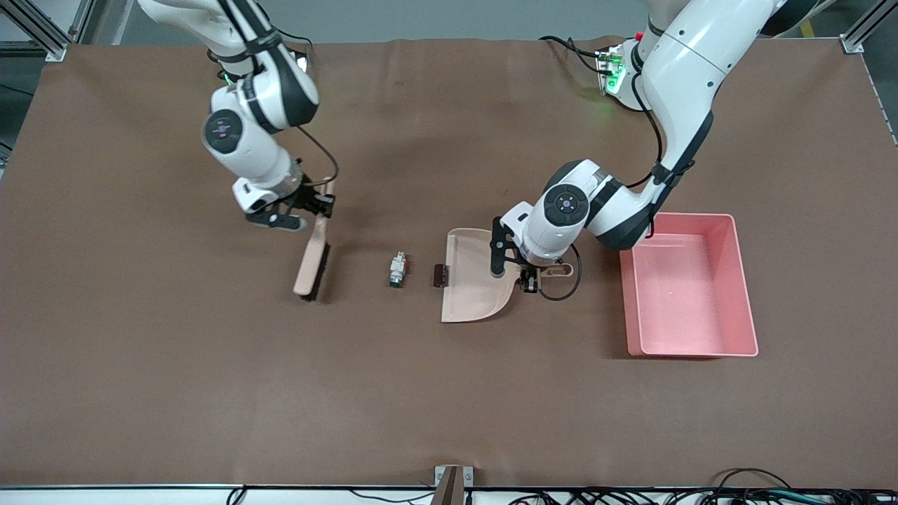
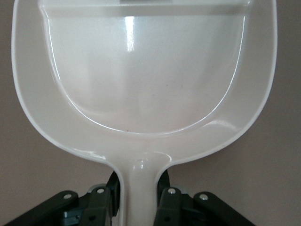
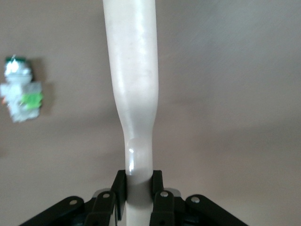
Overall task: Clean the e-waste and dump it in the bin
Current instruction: 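Lift the brush with the right gripper and move it toward the parts, then sweep the switch and capacitor into the dustpan with the right gripper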
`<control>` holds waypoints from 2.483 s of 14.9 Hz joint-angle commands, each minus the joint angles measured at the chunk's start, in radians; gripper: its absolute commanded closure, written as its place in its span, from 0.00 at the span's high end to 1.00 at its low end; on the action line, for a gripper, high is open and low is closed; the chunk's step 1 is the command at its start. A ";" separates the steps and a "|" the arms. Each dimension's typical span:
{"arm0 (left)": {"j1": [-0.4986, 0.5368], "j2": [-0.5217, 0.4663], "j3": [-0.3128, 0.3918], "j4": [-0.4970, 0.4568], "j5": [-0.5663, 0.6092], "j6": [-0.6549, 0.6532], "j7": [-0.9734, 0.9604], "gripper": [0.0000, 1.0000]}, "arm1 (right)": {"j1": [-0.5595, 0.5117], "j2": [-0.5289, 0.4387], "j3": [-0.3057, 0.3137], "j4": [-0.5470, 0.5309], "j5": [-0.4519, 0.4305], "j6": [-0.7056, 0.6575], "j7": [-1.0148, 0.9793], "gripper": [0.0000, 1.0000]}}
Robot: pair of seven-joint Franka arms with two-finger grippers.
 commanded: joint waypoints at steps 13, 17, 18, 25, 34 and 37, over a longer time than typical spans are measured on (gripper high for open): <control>-0.019 0.060 0.000 0.056 0.012 -0.012 -0.053 0.18 | 0.222 0.199 -0.010 0.148 0.022 0.079 0.221 0.00; -0.033 0.068 0.002 0.062 0.012 -0.012 -0.073 0.18 | 0.251 0.234 -0.010 0.211 0.022 0.074 0.260 0.00; -0.033 0.070 0.002 0.064 0.013 -0.010 -0.073 0.18 | 0.265 0.251 -0.010 0.231 0.022 0.074 0.272 0.00; -0.050 0.094 0.003 0.096 0.012 -0.010 -0.074 0.18 | 0.308 0.357 -0.010 0.398 0.022 0.070 0.344 0.00; -0.076 0.112 0.010 0.116 0.012 -0.010 -0.096 0.18 | 0.344 0.408 -0.007 0.555 0.023 0.002 0.450 0.00; -0.084 0.117 0.011 0.116 0.010 -0.010 -0.097 0.18 | 0.360 0.408 -0.009 0.639 0.023 -0.098 0.511 0.00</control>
